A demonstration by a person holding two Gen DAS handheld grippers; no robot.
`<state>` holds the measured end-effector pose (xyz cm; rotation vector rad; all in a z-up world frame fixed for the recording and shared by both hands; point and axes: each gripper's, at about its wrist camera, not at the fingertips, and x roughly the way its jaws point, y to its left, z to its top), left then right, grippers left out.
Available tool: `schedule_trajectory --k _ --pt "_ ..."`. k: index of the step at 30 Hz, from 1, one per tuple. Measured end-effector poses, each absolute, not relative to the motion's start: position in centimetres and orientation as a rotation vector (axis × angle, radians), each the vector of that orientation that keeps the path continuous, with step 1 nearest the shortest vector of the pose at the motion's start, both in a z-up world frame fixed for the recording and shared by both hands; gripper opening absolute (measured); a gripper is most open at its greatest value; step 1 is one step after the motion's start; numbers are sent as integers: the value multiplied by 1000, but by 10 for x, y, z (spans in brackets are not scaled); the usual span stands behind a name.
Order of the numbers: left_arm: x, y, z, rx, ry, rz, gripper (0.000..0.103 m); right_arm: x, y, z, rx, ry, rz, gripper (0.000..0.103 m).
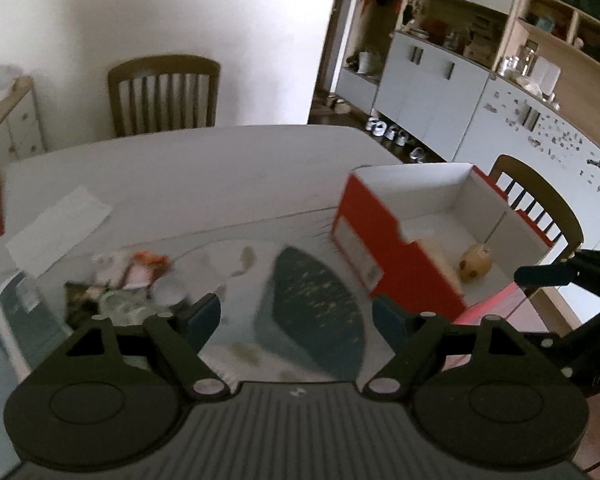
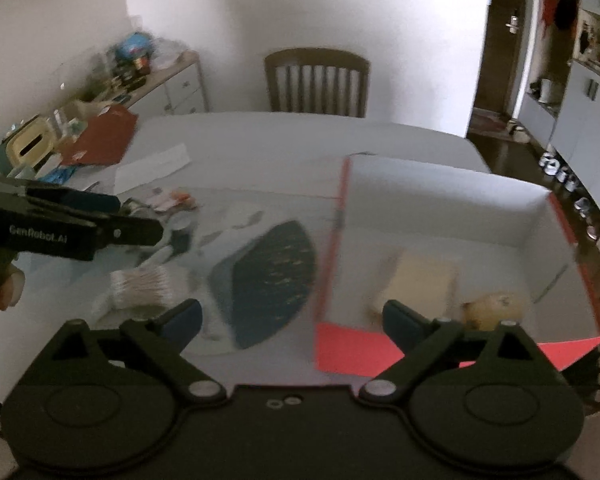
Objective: Organize objects
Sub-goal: 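Withdraw both grippers from the box toward the remaining items on the table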
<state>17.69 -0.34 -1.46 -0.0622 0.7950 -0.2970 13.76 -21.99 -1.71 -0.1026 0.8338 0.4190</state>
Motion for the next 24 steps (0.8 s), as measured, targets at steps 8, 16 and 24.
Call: schedule_trajectory --k 8,16,24 --pt "159 56 -27 -62 785 -249 91 130 -167 -28 -139 868 433 101" --pt "155 108 -39 -80 761 -202 103 135 -124 -46 -139 911 404 101" --pt "159 155 -65 -90 822 -120 103 145 -79 -70 -170 953 407 100"
